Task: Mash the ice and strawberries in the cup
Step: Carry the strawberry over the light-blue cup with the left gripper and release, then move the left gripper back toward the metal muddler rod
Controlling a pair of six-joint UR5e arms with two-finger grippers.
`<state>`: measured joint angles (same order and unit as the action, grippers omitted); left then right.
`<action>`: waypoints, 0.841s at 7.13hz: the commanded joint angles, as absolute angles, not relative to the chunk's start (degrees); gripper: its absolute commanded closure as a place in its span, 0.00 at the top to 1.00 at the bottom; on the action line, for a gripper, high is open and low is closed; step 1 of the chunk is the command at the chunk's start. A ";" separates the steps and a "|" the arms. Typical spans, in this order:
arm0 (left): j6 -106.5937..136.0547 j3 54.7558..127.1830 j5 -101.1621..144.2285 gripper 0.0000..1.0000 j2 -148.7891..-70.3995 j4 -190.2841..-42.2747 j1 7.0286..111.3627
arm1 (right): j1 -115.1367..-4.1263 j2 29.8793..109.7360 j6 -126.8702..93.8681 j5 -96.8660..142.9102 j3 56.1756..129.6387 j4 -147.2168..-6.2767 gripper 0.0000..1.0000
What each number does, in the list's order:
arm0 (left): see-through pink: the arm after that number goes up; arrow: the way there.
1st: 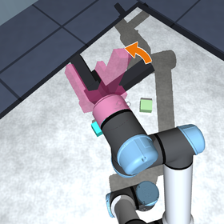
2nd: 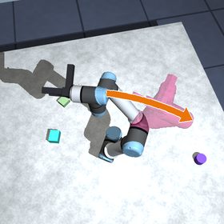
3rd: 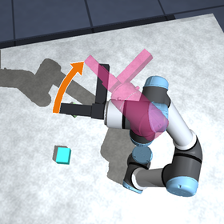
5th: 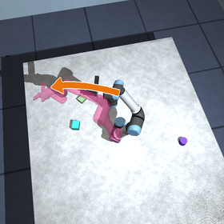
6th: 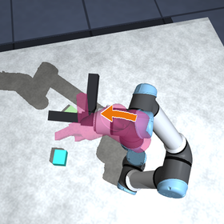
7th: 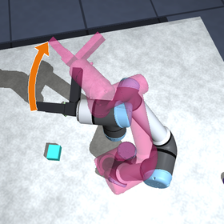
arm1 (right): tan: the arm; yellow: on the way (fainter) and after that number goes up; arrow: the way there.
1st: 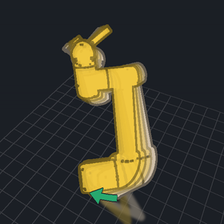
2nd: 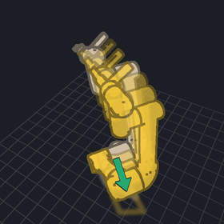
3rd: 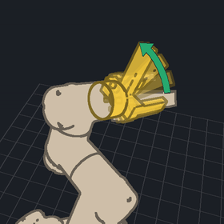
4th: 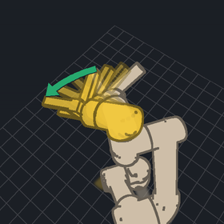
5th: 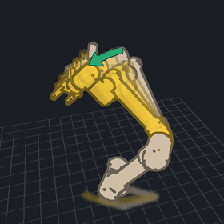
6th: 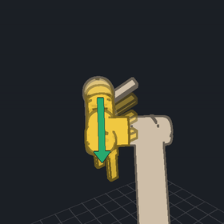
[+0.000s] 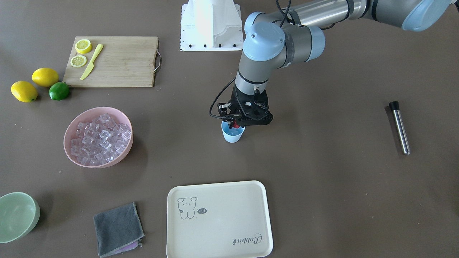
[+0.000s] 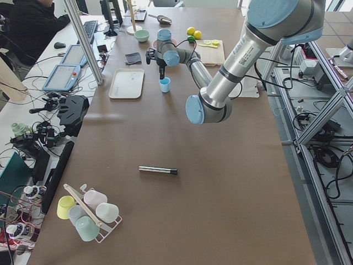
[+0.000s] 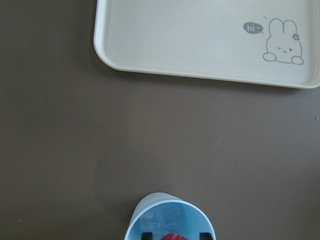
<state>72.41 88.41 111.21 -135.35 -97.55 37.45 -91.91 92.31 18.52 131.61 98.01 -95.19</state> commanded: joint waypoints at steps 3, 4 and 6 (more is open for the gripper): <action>69.72 98.75 111.88 0.98 -123.20 -98.00 40.32 | -92.02 92.37 18.63 130.87 97.91 -95.19 0.99; 60.91 99.66 112.32 0.98 -120.09 -97.48 44.52 | -92.02 92.37 18.63 130.78 97.82 -95.19 0.99; 46.13 98.09 117.41 0.98 -111.75 -98.35 53.39 | -92.37 92.37 18.54 130.78 98.17 -95.19 0.99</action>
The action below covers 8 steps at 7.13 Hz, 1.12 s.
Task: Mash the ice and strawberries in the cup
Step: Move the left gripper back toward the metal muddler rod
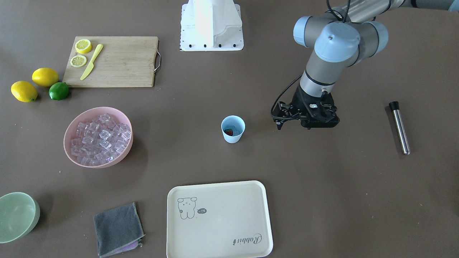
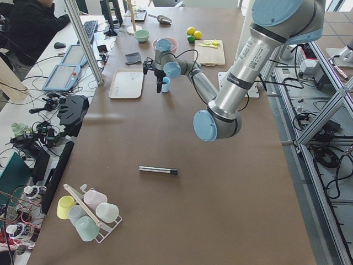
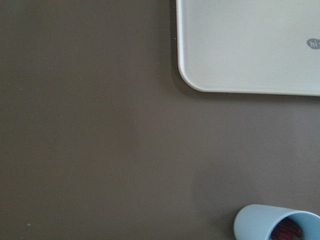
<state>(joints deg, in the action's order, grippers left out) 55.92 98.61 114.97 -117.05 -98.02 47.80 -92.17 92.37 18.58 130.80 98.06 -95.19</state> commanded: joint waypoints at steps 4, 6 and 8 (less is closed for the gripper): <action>29.10 77.66 123.31 0.98 -100.27 -123.64 66.52 | -92.55 92.29 18.54 130.78 98.35 -95.19 0.99; 29.88 76.81 124.01 0.97 -100.99 -124.80 66.62 | -92.55 92.02 18.63 130.78 98.44 -95.19 0.99; 29.71 76.82 124.10 0.97 -99.50 -124.80 66.36 | -92.55 91.85 18.63 130.87 98.44 -95.19 0.99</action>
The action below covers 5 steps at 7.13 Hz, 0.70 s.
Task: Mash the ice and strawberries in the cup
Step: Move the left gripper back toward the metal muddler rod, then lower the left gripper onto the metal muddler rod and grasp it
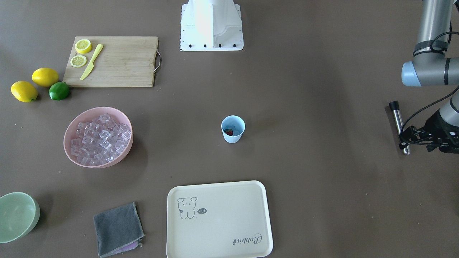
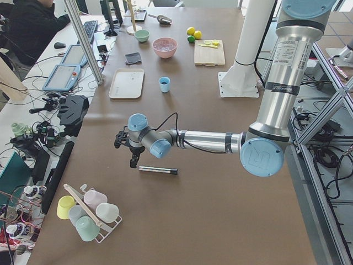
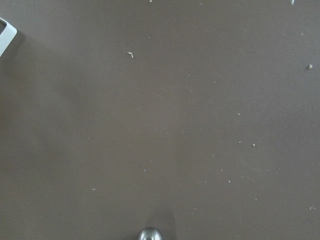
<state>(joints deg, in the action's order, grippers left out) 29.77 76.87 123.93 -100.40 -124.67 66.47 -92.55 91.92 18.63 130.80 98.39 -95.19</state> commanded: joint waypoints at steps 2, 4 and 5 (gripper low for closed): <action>29.96 76.20 124.45 0.97 -97.83 -127.43 66.01 | -92.55 92.28 18.81 130.87 98.61 -95.10 0.99; 30.06 76.55 126.99 0.97 -96.24 -128.84 65.92 | -93.07 92.29 18.81 130.87 98.88 -95.10 0.99; 29.71 76.38 127.26 0.97 -95.89 -129.11 65.48 | -93.25 92.29 18.90 130.78 98.88 -95.10 0.99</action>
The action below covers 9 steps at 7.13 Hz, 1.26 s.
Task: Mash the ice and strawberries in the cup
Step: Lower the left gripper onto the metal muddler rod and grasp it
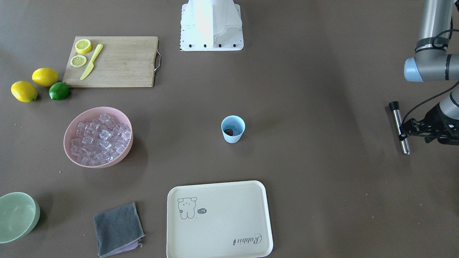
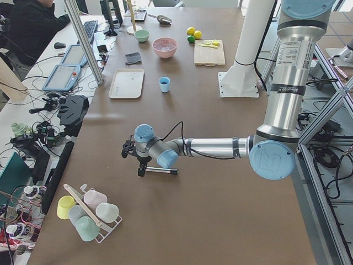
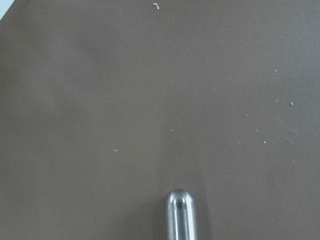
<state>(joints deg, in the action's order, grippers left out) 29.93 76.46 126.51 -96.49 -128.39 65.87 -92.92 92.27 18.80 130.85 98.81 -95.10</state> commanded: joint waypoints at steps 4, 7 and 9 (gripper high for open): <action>29.71 76.47 127.18 0.84 -94.48 -131.48 63.02 | -93.34 92.20 18.81 129.99 98.79 -95.10 0.99; 29.44 76.11 126.92 0.43 -94.22 -131.48 62.93 | -93.60 92.29 18.81 129.99 98.79 -95.10 0.99; 29.71 76.03 126.65 0.00 -94.31 -131.48 62.93 | -93.87 92.37 18.90 129.99 98.79 -95.10 0.99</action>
<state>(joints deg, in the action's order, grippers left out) 29.60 76.14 126.80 -94.30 -131.48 62.94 -93.70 92.34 18.86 129.99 98.79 -95.10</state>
